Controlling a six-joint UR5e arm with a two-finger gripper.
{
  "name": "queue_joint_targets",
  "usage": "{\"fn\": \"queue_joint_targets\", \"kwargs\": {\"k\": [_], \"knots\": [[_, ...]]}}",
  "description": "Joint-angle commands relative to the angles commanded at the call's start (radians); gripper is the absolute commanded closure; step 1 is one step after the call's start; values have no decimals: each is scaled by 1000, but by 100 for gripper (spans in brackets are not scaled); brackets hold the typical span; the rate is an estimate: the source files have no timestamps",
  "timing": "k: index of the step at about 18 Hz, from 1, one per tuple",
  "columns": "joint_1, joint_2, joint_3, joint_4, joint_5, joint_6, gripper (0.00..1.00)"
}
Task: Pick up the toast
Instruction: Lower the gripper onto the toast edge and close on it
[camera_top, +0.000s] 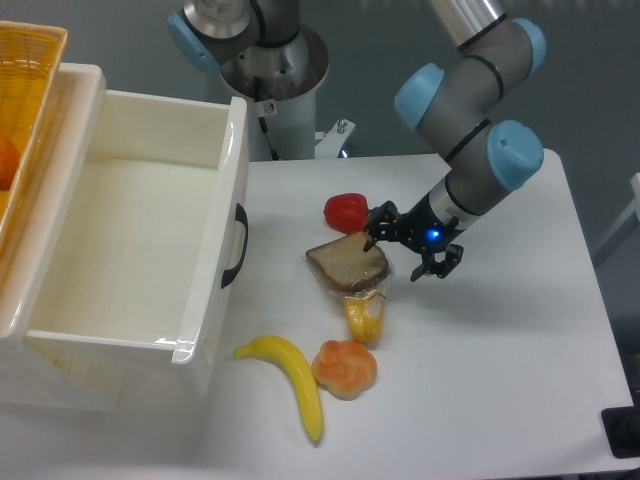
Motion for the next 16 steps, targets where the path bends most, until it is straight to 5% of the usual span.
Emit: {"fn": "queue_joint_targets", "kwargs": {"k": [14, 16], "knots": [[-35, -15, -5, 3, 12, -14, 0], [-37, -17, -5, 5, 20, -12, 8]]}}
